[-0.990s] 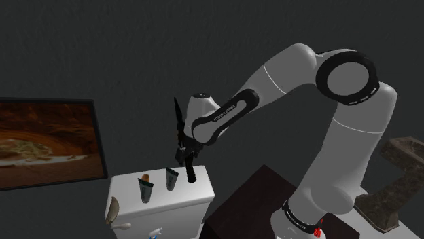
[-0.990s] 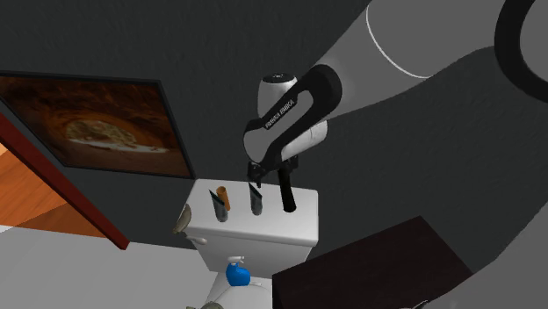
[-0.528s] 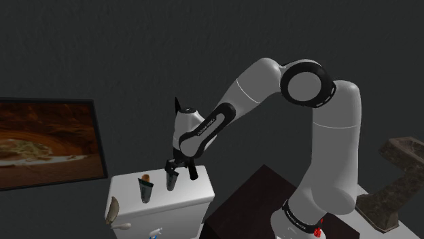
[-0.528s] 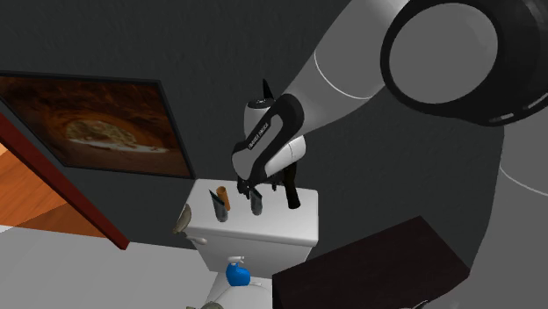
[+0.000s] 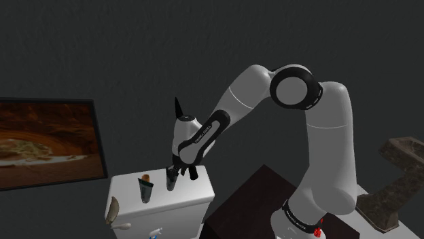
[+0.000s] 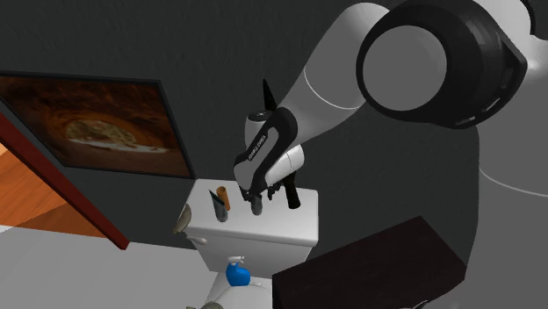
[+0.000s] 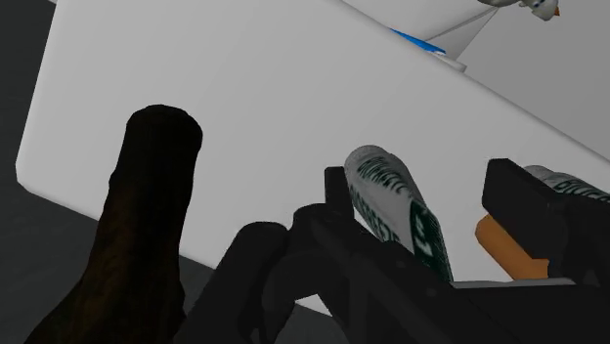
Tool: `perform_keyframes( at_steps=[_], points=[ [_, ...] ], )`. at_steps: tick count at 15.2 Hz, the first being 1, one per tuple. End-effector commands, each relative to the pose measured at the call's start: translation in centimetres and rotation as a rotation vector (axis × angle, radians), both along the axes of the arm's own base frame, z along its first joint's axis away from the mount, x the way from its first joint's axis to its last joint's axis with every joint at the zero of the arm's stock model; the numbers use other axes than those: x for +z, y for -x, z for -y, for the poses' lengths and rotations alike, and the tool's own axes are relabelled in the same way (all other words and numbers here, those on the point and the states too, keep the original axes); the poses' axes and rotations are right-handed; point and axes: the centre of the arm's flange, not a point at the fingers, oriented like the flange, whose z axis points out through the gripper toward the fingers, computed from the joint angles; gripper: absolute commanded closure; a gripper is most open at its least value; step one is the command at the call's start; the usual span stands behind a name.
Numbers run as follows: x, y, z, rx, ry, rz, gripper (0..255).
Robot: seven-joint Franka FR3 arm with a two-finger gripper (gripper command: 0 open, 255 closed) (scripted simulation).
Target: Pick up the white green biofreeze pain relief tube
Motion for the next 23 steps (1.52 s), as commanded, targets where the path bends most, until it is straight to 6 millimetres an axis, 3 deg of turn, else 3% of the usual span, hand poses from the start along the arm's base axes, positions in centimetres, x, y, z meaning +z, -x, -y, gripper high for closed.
perform_keyframes(
  at_steps=[1,9,23],
  points=[
    [-0.1,0.0,0.0,0.0,0.0,0.0,255],
    [-0.1,0.0,0.0,0.0,0.0,0.0,255],
    [7.3,0.0,0.0,0.0,0.0,0.0,255]
  ],
)
